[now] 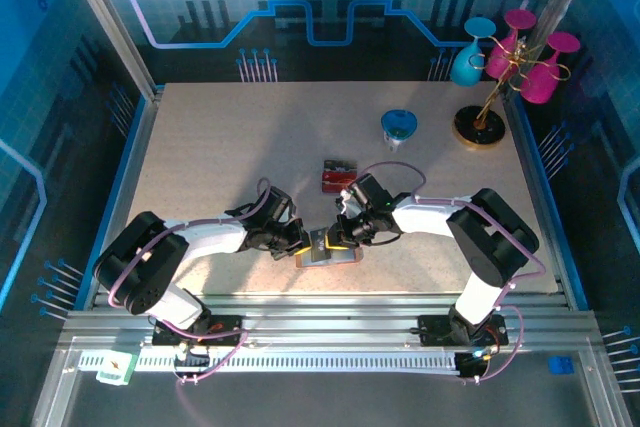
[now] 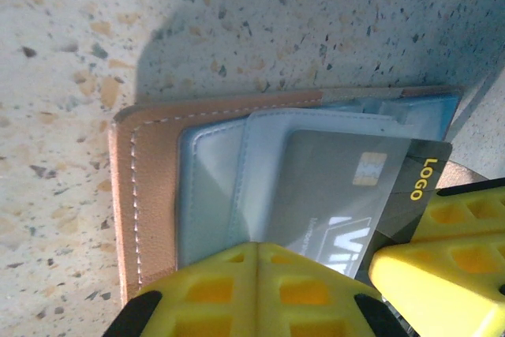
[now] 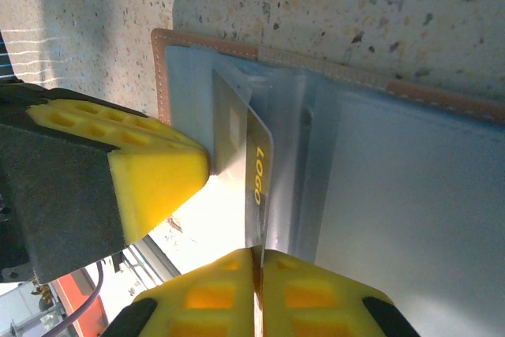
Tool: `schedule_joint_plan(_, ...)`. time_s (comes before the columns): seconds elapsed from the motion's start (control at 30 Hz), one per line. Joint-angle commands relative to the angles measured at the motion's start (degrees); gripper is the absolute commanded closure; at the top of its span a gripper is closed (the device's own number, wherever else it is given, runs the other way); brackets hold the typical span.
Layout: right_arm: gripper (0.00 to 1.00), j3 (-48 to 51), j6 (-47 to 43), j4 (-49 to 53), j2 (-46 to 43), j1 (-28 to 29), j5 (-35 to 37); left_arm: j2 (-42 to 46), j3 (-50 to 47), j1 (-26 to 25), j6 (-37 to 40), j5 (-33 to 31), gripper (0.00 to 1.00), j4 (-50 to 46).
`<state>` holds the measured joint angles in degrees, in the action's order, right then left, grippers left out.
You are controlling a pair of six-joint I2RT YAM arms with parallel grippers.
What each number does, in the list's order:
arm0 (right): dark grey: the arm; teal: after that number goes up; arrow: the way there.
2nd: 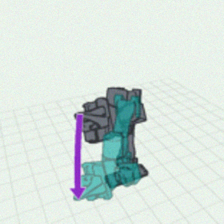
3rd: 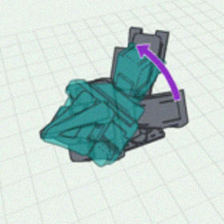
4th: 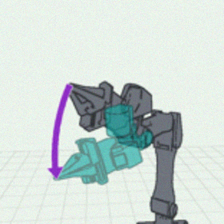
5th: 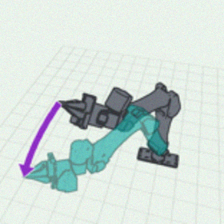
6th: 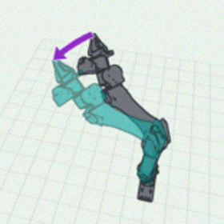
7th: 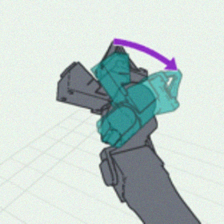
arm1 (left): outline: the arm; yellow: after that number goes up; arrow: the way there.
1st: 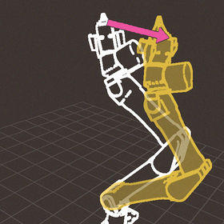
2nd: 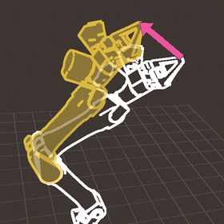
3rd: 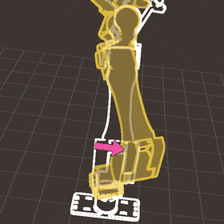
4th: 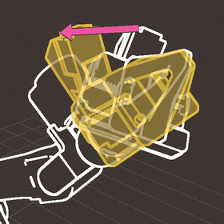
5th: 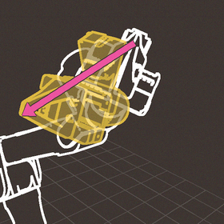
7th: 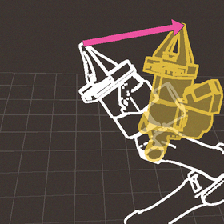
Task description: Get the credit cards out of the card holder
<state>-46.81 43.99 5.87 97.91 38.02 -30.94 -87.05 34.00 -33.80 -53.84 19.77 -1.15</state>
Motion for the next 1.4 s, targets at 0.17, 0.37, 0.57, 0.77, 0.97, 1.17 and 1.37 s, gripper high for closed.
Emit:
schedule_joint_plan(0.17, 0.93, 0.97, -0.40, 1.12, -1.58, -1.15, -0.45, 0.32, -1.08, -0.22, 0.79, -1.58, 0.97, -4.02)
schedule_joint_plan(0.37, 0.93, 1.01, -1.09, 2.52, -2.61, -1.63, -0.26, 0.28, -1.04, -0.30, 1.02, -1.66, 0.97, -4.37)
schedule_joint_plan(0.57, 0.93, 1.27, -1.66, 3.62, -3.60, -2.16, -0.06, 0.27, -1.08, -0.29, 1.02, -1.64, 0.98, -4.13)
schedule_joint_plan(0.77, 0.93, 1.62, -2.24, 4.76, -4.89, -2.89, 0.14, 0.42, -1.16, -0.27, 1.02, -1.66, 0.97, -4.27)
schedule_joint_plan(0.97, 0.93, 1.67, -2.72, 5.63, -6.04, -3.39, 0.24, 1.14, -1.03, -0.23, 1.01, -1.84, 0.98, -4.87)
schedule_joint_plan(1.17, 0.93, 1.50, -3.37, 6.78, -6.85, -3.83, 0.46, 2.65, -0.61, -0.24, 1.62, -2.71, 0.97, -6.92)
schedule_joint_plan(1.37, 0.93, 1.02, -3.56, 7.67, -8.03, -4.09, 0.53, 3.65, -0.16, -0.29, 1.98, -3.05, 0.97, -8.32)
